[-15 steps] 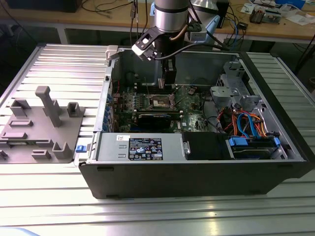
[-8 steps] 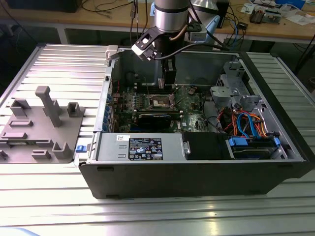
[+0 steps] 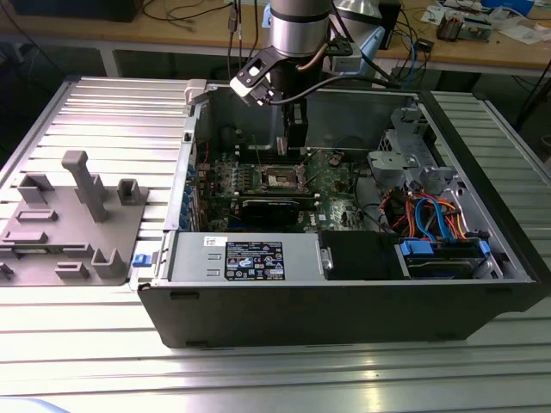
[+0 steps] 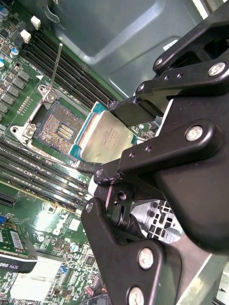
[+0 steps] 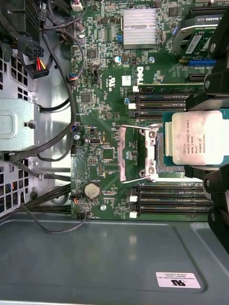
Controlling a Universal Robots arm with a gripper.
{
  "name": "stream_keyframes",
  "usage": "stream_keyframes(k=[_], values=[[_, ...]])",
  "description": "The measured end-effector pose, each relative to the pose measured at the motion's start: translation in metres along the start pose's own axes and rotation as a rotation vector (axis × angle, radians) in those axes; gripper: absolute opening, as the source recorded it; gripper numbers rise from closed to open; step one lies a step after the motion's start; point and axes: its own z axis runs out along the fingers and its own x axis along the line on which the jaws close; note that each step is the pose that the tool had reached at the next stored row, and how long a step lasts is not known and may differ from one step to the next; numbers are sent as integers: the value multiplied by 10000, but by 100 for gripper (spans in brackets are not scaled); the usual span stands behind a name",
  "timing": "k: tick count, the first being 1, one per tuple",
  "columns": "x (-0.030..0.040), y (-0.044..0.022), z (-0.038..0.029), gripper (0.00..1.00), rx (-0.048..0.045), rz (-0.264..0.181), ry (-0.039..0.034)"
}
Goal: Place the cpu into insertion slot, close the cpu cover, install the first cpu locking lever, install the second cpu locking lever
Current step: 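Place the cpu into insertion slot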
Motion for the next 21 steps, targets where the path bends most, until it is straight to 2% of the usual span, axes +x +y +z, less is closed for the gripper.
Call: stream_keyframes(k=[21], values=[[0, 0, 1, 54, -1, 229, -15]])
